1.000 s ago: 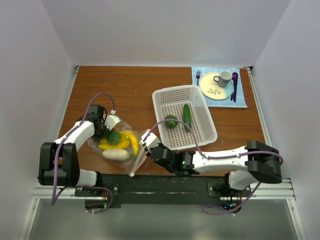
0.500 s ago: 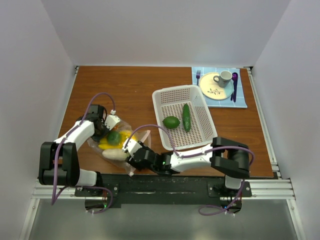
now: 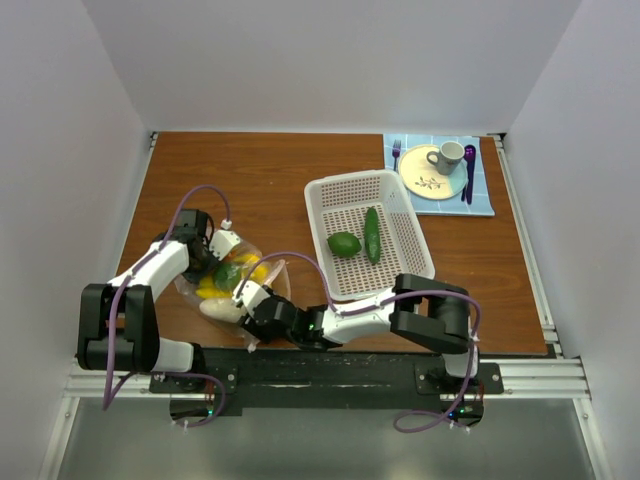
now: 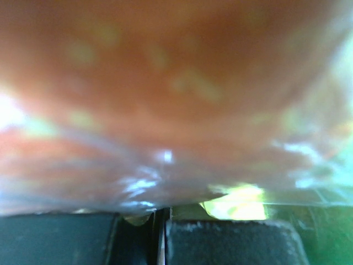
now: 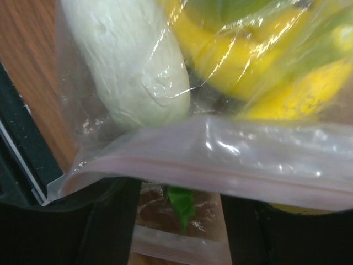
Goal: Open the zip-top bag and remove the fake food
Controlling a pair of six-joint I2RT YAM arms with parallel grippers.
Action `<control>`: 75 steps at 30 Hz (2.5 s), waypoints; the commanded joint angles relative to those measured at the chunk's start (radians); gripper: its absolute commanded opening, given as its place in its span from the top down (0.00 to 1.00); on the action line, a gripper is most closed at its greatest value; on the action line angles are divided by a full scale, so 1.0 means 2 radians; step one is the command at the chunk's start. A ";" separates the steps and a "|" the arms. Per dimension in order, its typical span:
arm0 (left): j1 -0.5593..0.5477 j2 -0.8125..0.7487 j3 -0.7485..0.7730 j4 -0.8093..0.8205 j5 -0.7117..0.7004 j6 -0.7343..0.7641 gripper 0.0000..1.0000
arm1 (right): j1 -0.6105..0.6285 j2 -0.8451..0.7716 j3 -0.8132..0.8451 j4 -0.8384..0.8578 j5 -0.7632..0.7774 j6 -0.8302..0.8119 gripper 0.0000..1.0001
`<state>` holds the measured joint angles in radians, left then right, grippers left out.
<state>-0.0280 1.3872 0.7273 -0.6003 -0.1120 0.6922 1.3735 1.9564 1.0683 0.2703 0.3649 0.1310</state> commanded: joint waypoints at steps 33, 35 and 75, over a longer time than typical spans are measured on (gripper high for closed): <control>0.038 0.063 0.017 0.006 0.005 0.000 1.00 | 0.001 -0.571 -0.183 -0.361 0.294 0.193 1.00; 0.038 0.066 0.022 0.003 0.010 -0.003 1.00 | 0.001 -0.578 -0.184 -0.387 0.318 0.217 1.00; 0.038 0.030 0.011 -0.007 0.016 0.008 1.00 | -0.033 -0.203 -0.082 -0.065 0.062 0.080 0.50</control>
<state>0.0391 1.4559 0.7795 -0.5774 -0.0975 0.6991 1.3079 1.4879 0.8902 -0.0097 0.5571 0.2981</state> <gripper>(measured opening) 0.013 0.498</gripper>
